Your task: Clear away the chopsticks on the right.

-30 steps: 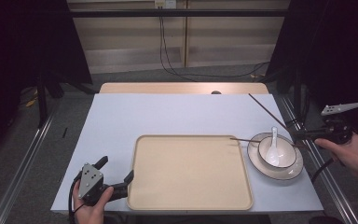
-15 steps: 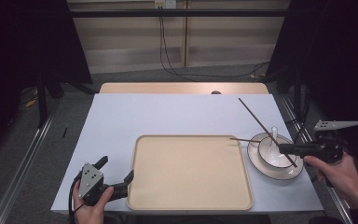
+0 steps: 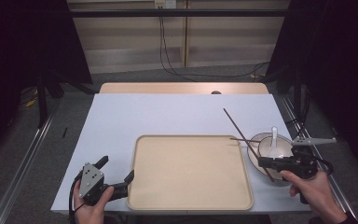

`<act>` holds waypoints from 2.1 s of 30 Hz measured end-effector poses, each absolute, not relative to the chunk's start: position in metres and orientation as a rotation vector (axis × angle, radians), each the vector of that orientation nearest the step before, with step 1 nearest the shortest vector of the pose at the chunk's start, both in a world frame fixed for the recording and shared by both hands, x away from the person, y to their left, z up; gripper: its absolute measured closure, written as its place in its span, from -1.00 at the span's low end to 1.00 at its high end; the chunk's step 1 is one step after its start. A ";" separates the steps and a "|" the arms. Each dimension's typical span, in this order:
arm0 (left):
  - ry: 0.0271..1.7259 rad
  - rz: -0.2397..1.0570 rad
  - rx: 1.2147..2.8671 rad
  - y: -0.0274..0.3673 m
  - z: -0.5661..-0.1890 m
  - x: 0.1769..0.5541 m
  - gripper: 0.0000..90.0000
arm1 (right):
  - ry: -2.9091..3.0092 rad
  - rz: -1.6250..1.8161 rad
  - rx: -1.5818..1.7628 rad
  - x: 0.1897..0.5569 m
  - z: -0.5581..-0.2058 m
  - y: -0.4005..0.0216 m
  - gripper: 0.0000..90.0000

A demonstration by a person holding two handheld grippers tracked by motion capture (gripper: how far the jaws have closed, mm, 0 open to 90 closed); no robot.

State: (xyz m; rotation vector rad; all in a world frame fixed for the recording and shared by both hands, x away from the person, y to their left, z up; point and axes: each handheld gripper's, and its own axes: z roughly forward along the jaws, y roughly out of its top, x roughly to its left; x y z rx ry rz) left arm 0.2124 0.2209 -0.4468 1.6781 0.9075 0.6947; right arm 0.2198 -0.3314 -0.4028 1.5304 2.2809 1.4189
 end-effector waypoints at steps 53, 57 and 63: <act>0.906 0.680 1.682 0.221 -0.448 0.213 -0.97 | 2.372 1.169 1.831 0.218 -0.472 -0.276 0.83; 0.898 0.680 1.686 0.221 -0.447 0.213 -0.97 | 2.392 1.183 1.805 0.218 -0.471 -0.276 0.72; 0.905 0.681 1.683 0.222 -0.447 0.213 -0.97 | 2.435 1.185 1.665 0.211 -0.465 -0.272 0.57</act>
